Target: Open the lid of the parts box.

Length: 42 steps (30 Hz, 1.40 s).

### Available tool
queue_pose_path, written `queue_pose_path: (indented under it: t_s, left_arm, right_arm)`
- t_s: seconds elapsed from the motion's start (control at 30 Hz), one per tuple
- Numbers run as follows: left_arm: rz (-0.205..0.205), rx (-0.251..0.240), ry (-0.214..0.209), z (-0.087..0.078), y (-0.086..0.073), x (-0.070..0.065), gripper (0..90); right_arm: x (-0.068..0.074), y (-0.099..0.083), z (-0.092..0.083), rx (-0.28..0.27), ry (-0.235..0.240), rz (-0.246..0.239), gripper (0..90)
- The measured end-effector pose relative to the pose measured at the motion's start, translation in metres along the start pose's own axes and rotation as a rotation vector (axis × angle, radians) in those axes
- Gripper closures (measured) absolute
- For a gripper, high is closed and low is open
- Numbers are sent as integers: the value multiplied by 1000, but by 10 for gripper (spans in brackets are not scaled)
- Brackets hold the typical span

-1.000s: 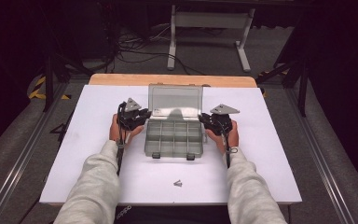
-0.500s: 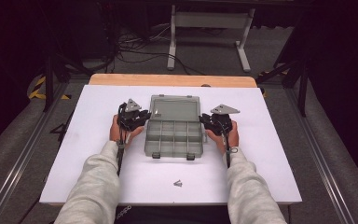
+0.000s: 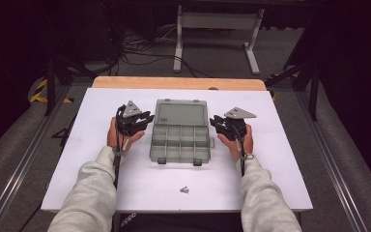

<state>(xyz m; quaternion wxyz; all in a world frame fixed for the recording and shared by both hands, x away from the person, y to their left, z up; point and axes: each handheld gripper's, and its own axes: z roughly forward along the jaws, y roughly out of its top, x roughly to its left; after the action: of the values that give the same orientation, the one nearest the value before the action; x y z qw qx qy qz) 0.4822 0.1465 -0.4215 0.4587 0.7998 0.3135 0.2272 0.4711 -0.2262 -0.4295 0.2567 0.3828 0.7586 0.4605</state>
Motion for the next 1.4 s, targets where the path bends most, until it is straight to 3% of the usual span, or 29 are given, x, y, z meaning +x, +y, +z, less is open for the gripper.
queue_pose_path:
  t_s: [0.4, 0.5, 0.73, 0.87, 1.2, 1.4]
  left_arm:
    - [118, -21, -32, -27, 2, -15, 652]
    - [124, -36, -50, -32, 2, -17, 637]
    - [182, -62, -71, -53, -1, -26, 573]
    - [192, -70, -79, -63, -5, -28, 520]
    - [211, -71, -75, -78, -20, -30, 330]
    - [216, -85, -86, -89, -29, -34, 270]
  right_arm:
    - [4, 2, -27, -47, 29, -66, 712]
    - [5, 3, -32, -55, 34, -79, 711]
    - [9, 0, -48, -70, 60, -110, 698]
    - [10, -3, -57, -64, 72, -138, 696]
    - [12, -5, -77, -83, 93, -153, 676]
    - [21, -8, -84, -75, 114, -182, 645]
